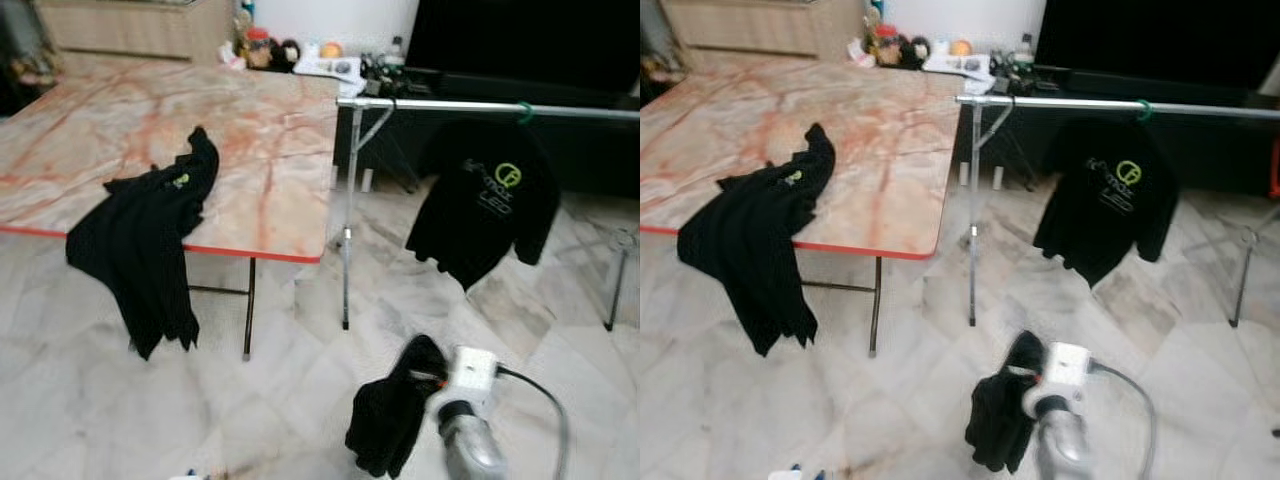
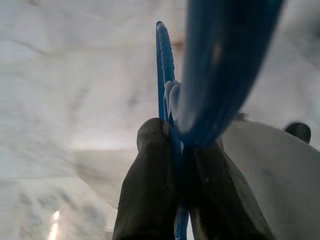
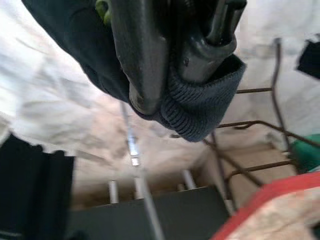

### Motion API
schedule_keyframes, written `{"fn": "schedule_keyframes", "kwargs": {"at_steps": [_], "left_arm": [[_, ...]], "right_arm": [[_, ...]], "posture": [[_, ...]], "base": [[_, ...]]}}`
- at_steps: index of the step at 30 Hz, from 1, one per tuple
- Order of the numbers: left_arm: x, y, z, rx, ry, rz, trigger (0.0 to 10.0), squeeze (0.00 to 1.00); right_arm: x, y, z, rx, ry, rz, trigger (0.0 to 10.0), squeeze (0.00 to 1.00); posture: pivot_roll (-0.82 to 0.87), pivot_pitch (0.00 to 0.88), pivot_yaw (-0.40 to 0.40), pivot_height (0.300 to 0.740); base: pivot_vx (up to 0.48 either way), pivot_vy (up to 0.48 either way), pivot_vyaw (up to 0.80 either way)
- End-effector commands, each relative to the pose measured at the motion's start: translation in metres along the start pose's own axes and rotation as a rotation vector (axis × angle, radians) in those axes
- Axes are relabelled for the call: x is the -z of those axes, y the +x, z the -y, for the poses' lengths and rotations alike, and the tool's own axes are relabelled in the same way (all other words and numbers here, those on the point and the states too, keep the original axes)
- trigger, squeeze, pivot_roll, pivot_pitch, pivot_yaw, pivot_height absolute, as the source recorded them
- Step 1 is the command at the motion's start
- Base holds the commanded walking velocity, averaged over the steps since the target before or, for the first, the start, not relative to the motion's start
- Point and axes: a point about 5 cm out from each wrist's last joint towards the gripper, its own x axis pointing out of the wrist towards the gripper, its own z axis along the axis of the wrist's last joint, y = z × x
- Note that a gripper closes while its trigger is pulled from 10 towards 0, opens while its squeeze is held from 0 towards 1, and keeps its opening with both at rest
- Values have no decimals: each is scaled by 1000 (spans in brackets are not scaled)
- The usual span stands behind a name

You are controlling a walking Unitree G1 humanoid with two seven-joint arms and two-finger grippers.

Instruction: Hang hanger

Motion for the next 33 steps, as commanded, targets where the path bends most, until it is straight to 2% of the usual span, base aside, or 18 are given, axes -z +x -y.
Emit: {"fn": "schedule_keyframes", "kwargs": {"at_steps": [1,7,24,33], "left_arm": [[16,-3,6,13,0,-60,10000,0],[16,-3,7,24,23,-59,10000,0],[18,-3,6,23,11,-66,10000,0],[20,-4,2,19,-1,-70,10000,0]], "right_arm": [[-6,0,8,19,-12,27,10000,0],[-7,1,7,18,-11,31,10000,0],[-17,5,5,11,-5,73,10000,0],[-17,6,3,0,-8,73,10000,0]], "posture": [[48,88,-9,740],[52,83,-13,740],[48,62,-14,740],[49,38,-9,740]], "base": [[0,371,0],[0,375,0],[0,352,0],[0,62,0]]}}
